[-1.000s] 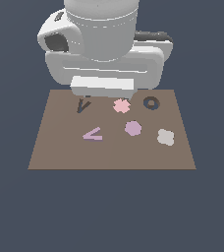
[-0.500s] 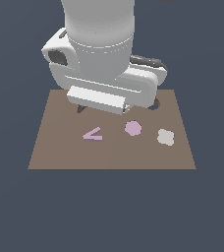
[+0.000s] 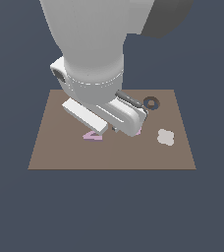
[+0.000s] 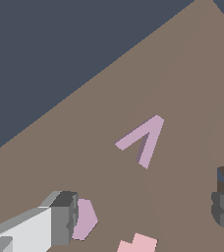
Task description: Insert a designated object into the corresponding slot on a board.
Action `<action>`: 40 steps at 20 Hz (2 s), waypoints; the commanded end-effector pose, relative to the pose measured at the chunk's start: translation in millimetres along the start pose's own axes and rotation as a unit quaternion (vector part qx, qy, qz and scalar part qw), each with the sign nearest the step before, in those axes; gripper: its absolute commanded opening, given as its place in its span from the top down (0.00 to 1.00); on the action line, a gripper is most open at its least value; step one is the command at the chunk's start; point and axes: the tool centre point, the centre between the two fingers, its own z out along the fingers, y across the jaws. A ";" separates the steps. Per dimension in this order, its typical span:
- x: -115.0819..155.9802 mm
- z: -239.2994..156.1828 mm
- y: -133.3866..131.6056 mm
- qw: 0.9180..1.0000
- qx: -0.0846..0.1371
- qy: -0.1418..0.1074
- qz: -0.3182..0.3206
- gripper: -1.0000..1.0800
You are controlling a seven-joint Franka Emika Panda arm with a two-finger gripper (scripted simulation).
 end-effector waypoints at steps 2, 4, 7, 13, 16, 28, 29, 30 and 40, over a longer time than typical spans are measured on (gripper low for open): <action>8.7 14.9 1.8 0.997 -0.001 -0.001 0.074 0.04; 13.1 22.6 3.3 0.994 -0.002 -0.001 0.112 0.04; 18.8 33.2 5.9 0.987 -0.003 -0.002 0.163 0.04; 27.3 50.1 11.4 0.970 -0.004 -0.003 0.245 0.04; 30.2 56.4 13.9 0.961 -0.005 -0.003 0.275 0.04; 34.6 67.3 18.7 0.945 -0.005 -0.005 0.326 0.04; 34.5 67.1 18.7 0.946 -0.005 -0.005 0.326 0.04; 34.3 66.7 18.5 0.946 -0.005 -0.005 0.324 0.04; 33.9 79.7 18.6 0.947 -0.005 -0.005 0.321 0.04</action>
